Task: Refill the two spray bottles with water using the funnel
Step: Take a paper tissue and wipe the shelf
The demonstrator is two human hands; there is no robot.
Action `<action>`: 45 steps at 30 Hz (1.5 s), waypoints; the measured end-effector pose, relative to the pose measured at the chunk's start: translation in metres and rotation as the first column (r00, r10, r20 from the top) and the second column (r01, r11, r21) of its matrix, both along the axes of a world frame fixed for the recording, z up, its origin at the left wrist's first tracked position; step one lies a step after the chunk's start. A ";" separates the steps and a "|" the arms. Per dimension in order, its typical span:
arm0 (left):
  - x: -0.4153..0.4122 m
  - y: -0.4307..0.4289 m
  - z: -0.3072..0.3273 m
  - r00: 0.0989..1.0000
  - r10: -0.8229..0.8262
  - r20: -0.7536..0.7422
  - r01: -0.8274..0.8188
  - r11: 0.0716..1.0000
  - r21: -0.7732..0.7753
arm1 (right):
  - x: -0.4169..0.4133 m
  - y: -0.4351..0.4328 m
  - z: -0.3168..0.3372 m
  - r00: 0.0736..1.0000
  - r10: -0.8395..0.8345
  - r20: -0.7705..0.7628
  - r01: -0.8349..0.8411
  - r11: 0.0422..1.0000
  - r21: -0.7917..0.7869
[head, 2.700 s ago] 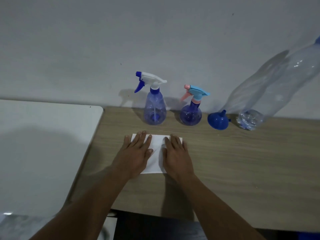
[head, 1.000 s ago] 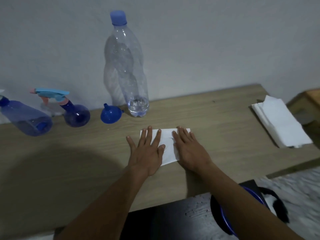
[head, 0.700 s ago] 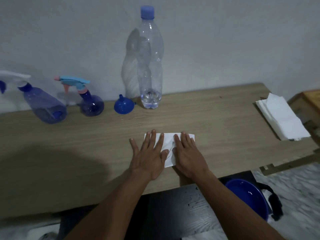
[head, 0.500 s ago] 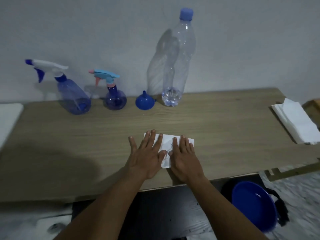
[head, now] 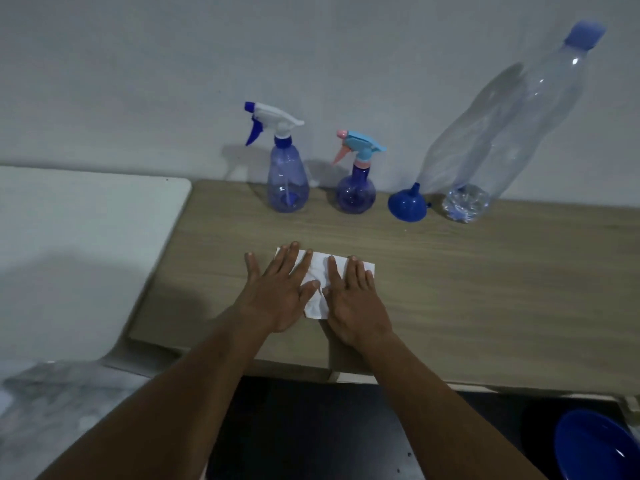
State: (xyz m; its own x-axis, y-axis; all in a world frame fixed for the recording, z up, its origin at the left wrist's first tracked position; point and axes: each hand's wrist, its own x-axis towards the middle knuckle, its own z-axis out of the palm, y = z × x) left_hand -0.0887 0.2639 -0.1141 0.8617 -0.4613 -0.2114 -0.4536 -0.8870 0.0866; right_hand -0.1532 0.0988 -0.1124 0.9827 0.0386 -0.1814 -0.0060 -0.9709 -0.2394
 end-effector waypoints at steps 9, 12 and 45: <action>-0.026 0.087 -0.006 0.992 0.127 0.021 -0.127 0.992 0.021 | -0.011 0.072 0.003 0.986 0.161 0.031 -0.163 0.985 0.060; -0.046 0.083 -0.005 0.991 0.125 0.045 -0.126 0.992 0.022 | -0.028 0.069 0.003 0.984 0.170 0.060 -0.174 0.981 0.088; -0.180 -0.325 -0.008 0.999 -0.042 -0.005 0.041 0.999 -0.025 | -0.188 -0.335 -0.007 0.997 0.063 0.038 -0.063 0.998 -0.004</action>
State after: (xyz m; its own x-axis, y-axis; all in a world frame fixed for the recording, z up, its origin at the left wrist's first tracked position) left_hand -0.2686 -0.0606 -0.1220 0.8405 -0.5018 -0.2041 -0.4894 -0.8649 0.1112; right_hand -0.3407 -0.2367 -0.1193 0.9845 0.1004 -0.1437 0.0645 -0.9697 -0.2358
